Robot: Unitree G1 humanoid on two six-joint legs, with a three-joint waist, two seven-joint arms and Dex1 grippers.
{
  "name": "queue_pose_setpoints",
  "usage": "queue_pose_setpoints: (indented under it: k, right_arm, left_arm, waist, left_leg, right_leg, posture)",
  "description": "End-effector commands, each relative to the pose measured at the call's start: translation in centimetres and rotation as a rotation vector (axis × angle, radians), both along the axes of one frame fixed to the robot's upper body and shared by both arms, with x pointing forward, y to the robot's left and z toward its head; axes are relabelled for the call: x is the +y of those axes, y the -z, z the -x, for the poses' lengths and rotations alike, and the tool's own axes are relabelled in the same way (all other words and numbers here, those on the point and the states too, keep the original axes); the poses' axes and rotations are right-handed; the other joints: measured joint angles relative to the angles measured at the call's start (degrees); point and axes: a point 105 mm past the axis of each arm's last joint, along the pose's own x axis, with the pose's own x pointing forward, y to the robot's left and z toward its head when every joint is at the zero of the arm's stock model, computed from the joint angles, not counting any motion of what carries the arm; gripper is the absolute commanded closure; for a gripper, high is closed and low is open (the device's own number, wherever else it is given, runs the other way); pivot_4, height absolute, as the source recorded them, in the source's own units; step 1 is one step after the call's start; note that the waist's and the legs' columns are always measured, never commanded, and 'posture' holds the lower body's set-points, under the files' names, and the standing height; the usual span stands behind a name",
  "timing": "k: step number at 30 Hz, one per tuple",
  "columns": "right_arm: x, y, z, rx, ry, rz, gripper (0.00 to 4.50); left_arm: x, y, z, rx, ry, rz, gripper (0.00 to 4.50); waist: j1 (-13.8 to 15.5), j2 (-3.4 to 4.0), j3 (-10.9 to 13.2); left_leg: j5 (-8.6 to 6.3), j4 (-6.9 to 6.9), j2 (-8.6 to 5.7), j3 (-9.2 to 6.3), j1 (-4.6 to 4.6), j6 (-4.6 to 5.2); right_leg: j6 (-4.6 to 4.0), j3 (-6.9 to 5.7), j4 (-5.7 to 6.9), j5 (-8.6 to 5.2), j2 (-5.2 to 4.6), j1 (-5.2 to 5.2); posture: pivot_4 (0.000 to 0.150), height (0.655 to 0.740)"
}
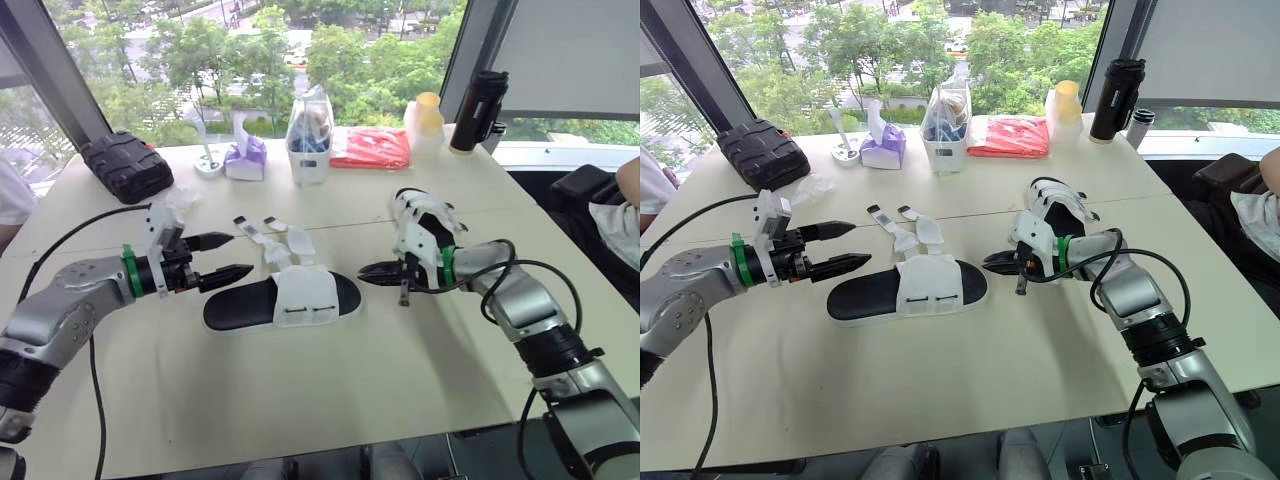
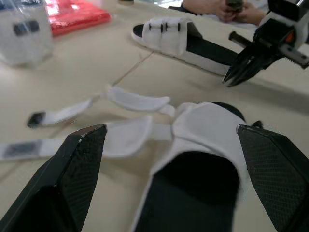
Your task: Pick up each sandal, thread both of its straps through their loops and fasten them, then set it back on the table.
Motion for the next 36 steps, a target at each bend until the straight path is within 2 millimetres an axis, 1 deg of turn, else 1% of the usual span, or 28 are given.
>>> queue_pose_setpoints:
  k: [1, 4, 8, 11, 18, 24, 28, 33, 36]
  right_arm:
    - [0.7, -0.7, -0.1, -0.042, -0.055, -0.027, 4.44]
    - [1.0, 0.7, -0.3, -0.022, -0.071, -0.016, 4.44]
    - [1.2, 1.5, -0.5, -0.029, -0.087, -0.004, 4.44]
    - [1.7, 2.1, -0.6, -0.027, -0.108, -0.007, 4.44]
    - [3.3, 2.8, -0.3, -0.004, -0.169, -0.072, 4.44]
    - [4.0, 3.4, -0.6, 0.01, -0.194, -0.094, 4.44]
    - [5.0, 4.3, 0.0, 0.051, -0.262, -0.119, 4.44]
    - [6.5, 4.7, 0.8, 0.074, -0.326, -0.144, 4.44]
    - [7.1, 4.8, 0.9, 0.073, -0.339, -0.143, 4.44]
  left_arm:
    - [0.1, -1.1, 0.3, 0.012, -0.009, 0.032, 0.0]
    - [0.7, -0.7, -0.2, 0.041, -0.065, 0.063, 0.0]
    - [1.0, -0.3, -0.5, 0.04, -0.086, 0.042, 0.0]
    - [0.8, -0.3, -0.5, 0.04, -0.089, 0.046, 0.0]
    - [0.5, 0.1, -0.5, 0.051, -0.105, 0.046, 0.0]
    - [0.5, -0.1, -0.5, 0.046, -0.112, 0.046, 0.0]
    - [0.6, -0.3, -0.5, 0.037, -0.126, 0.041, 0.0]
    - [1.2, -0.3, -0.5, 0.035, -0.155, 0.036, 0.0]
    - [1.5, -0.2, -0.8, 0.034, -0.177, 0.032, 0.0]
  waist:
    - [0.11, 0.0, 0.0]
    - [0.23, 0.0, 0.0]
    - [0.15, 0.0, 0.0]
    - [0.13, 0.0, 0.0]
    - [0.09, 0.0, 0.0]
    - [0.08, 0.0, 0.0]
    - [-0.15, -0.01, -0.01]
    - [-0.17, 0.0, -0.01]
    - [-0.21, 0.0, -0.01]
  left_leg:
    - [0.02, 0.0, 0.0, -0.01, 0.01, -0.04]
    - [0.04, 0.0, -0.01, -0.01, 0.1, -0.08]
    - [0.14, -0.02, -0.02, -0.01, 0.21, -0.25]
    - [0.16, -0.04, -0.02, -0.01, 0.21, -0.29]
    - [0.17, -0.07, -0.01, -0.02, 0.23, -0.33]
    - [0.18, -0.07, -0.01, -0.03, 0.24, -0.34]
    - [0.18, -0.09, 0.0, -0.01, 0.29, -0.35]
    - [0.19, -0.14, 0.02, -0.02, 0.31, -0.37]
    - [0.2, -0.16, 0.03, -0.02, 0.31, -0.39]
  right_leg:
    - [0.0, 0.0, 0.0, 0.0, 0.0, 0.02]
    - [0.0, 0.0, -0.02, 0.0, -0.01, 0.13]
    - [-0.01, 0.0, -0.03, 0.0, -0.01, 0.23]
    - [-0.01, 0.01, -0.04, 0.0, -0.01, 0.23]
    - [-0.01, 0.02, -0.04, 0.0, -0.01, 0.23]
    - [-0.02, 0.02, -0.04, 0.0, -0.02, 0.23]
    - [-0.04, 0.03, -0.03, 0.02, -0.01, 0.24]
    - [-0.04, 0.04, -0.04, 0.02, 0.01, 0.23]
    - [-0.04, 0.04, -0.03, 0.02, 0.02, 0.21]
  posture:
    - [0.15, 0.74]
    - [0.15, 0.74]
    - [0.15, 0.74]
    - [0.15, 0.74]
    - [0.15, 0.74]
    - [0.15, 0.74]
    - [0.15, 0.74]
    - [0.15, 0.74]
    - [0.15, 0.74]
